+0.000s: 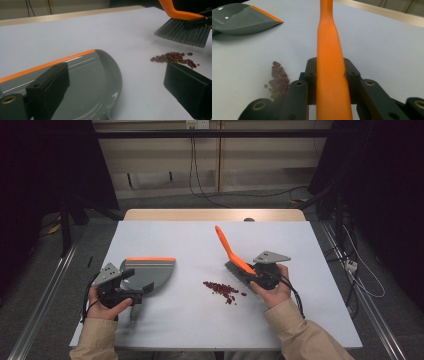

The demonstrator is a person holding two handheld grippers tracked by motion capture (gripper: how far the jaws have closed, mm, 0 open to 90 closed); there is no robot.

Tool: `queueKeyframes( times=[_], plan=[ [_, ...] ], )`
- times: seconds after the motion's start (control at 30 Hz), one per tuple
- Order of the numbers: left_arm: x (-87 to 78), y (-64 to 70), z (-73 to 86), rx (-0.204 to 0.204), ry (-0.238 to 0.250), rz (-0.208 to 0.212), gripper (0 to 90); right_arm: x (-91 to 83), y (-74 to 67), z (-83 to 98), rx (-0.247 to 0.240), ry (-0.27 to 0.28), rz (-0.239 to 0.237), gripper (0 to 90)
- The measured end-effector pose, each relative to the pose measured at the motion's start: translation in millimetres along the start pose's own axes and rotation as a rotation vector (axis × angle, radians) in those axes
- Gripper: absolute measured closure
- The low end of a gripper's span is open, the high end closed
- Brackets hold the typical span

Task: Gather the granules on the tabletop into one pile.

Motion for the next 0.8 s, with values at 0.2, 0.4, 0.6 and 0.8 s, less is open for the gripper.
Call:
queueKeyframes(
  times=[0.2, 0.4, 0.6, 0.8],
  plan=[
    [0.4, 4.7, 0.3, 0.0, 0.001, 0.018, 6.3, -12.2, 4.0, 13.0, 0.1, 0.001, 0.105, 71.1],
    [0.0, 6.0, -0.4, -0.003, 0.006, 0.026, 6.3, -25.3, 3.7, 16.8, 0.15, 0.031, 0.197, 71.1],
    [-0.5, 6.5, -1.0, 0.003, 0.009, 0.028, 6.3, -28.1, 0.0, 22.3, 0.16, 0.04, 0.225, 71.1],
    [-0.6, 9.0, -1.8, 0.008, 0.009, 0.025, 6.3, -20.4, -5.6, 34.0, 0.152, 0.031, 0.273, 71.0]
  ],
)
Point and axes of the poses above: each handheld gripper's, and its own axes: x roughly forward along the jaws, z roughly out of its underside, y roughly to its right, the point moved 7 cm from there along x, roughly forward along the jaws, and after that the axes turned 9 degrees about -z, right-handed, at the moved point
